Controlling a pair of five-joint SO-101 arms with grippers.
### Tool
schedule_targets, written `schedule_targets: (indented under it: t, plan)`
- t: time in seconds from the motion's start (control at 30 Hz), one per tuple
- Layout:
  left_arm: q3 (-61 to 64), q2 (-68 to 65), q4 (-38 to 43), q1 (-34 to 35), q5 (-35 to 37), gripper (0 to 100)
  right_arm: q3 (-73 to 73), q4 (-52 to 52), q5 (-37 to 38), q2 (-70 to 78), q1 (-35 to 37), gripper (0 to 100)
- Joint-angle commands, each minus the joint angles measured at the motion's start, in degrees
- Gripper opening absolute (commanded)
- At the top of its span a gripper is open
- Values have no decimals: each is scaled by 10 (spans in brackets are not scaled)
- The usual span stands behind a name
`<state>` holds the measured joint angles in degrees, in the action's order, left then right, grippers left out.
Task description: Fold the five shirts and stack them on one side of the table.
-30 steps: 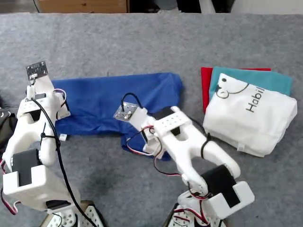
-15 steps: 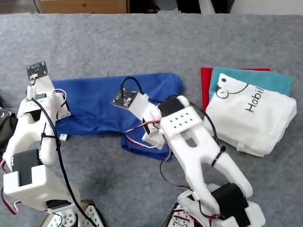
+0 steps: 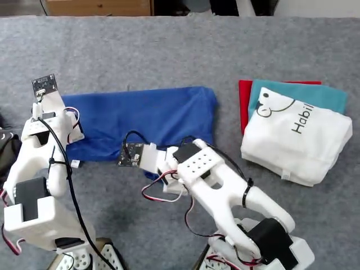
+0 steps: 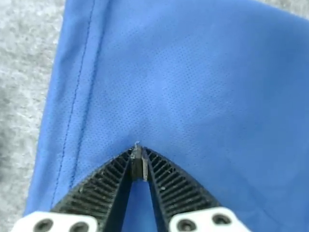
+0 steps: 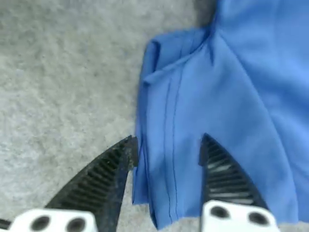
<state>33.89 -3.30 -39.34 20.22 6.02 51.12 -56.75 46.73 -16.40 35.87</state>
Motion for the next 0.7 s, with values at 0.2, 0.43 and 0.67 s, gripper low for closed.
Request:
schedule_targets:
  t: [0.2,0.43,0.67]
  plan:
    - [-1,5,5,4,4,30,-30,25,6,119,9,212]
    - [0,5,5,6,4,30,-73,1,9,159,4,201]
    - [0,5,5,6,4,30,-75,3,9,159,-25,11]
